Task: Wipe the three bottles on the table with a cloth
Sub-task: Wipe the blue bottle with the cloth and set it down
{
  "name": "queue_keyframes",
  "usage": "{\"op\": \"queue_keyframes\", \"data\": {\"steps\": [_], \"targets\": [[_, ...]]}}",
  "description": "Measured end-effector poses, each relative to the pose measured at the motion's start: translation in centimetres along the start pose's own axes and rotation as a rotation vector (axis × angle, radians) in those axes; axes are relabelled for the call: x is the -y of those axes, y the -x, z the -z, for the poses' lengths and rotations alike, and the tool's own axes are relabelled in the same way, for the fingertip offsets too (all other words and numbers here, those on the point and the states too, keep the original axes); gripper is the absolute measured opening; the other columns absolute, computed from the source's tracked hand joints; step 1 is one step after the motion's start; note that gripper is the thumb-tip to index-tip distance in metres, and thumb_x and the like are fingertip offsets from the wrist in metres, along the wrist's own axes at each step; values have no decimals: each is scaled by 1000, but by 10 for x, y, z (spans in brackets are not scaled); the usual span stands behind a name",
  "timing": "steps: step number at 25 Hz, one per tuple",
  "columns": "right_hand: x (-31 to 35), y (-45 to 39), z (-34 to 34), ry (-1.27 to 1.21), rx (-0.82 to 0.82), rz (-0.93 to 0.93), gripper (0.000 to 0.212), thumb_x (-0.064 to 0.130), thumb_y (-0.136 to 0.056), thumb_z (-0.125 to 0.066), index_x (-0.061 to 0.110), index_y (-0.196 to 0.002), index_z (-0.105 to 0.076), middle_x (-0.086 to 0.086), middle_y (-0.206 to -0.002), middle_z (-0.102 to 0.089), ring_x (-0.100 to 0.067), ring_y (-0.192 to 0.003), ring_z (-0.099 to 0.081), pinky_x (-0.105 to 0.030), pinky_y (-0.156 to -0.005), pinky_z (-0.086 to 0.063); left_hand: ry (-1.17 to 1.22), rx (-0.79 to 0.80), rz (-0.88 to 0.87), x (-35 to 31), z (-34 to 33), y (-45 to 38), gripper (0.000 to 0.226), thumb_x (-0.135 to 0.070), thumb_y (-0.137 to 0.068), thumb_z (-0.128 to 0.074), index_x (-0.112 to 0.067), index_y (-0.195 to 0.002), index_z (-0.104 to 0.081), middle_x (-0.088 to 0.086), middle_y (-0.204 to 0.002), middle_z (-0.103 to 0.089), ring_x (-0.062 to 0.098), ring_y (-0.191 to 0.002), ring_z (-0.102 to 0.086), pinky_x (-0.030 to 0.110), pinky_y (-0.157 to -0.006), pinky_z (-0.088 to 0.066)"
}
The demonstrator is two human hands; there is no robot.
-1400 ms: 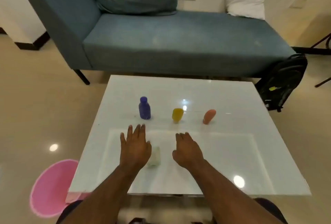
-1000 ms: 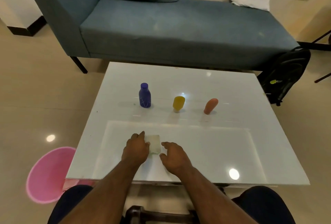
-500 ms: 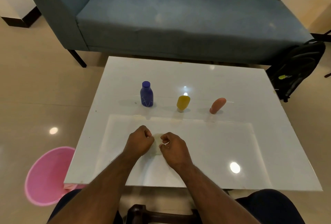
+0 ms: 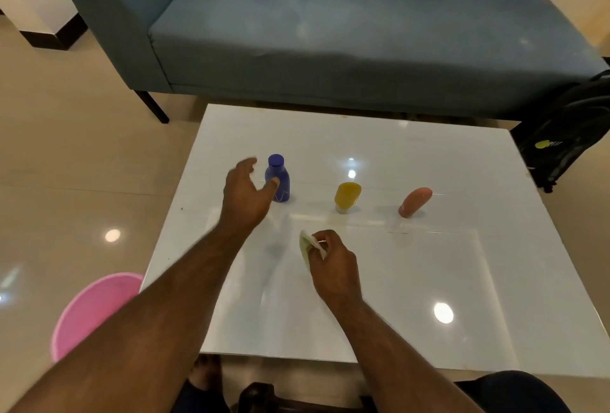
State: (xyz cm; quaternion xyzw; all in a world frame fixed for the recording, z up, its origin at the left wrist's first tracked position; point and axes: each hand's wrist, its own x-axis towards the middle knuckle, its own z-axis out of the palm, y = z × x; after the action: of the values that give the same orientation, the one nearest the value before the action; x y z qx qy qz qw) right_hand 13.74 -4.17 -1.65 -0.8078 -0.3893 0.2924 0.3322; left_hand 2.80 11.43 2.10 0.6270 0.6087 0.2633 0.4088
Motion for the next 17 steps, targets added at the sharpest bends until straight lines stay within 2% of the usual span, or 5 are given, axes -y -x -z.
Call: {"op": "queue_keyframes", "data": {"steps": [3,7,11,15,17], "targets": [[-1,-1,5,-2,5,18,7,28,-93,-57,24,-99,-58,11,-85,-61,-3,-71,-57,-6,-58,-38,-176,211,-41,-22,2,-24,74,-29,-96,-66,-18,-158,-26,6,-165,-28,30,-148,-33,43,-115,-34],[-4,2,19,-20,19,29,6,26,-91,-59,23,-96,-62,10,-85,-63,-1,-74,-58,-5,-56,-38,-160,298,-73,-23,-2,-36,47,-25,-101,-59,-13,-146,-45,9,-147,-52,29,-132,-50,30,-94,-39],[-2,7,37,-50,22,-21,16,29,-92,-59,20,-104,-63,9,-94,-64,-4,-81,-59,-3,-62,-42,-75,272,-91,-30,8,-23,36,-27,-99,-62,-12,-131,-56,4,-123,-63,22,-110,-58,34,-86,-45],[13,22,50,-139,-60,-75,27,34,-91,-59,16,-111,-61,5,-104,-63,-13,-92,-61,-26,-86,-54,348,275,91,-31,26,29,39,-40,-95,-66,-18,-126,-58,4,-113,-67,26,-109,-64,44,-83,-60],[18,35,53,-159,-77,-66,22,35,-91,-58,19,-107,-59,6,-102,-60,-16,-92,-61,-38,-87,-56,453,272,196,-28,29,60,44,-50,-93,-63,-20,-125,-58,7,-114,-68,29,-106,-67,48,-82,-61]]}}
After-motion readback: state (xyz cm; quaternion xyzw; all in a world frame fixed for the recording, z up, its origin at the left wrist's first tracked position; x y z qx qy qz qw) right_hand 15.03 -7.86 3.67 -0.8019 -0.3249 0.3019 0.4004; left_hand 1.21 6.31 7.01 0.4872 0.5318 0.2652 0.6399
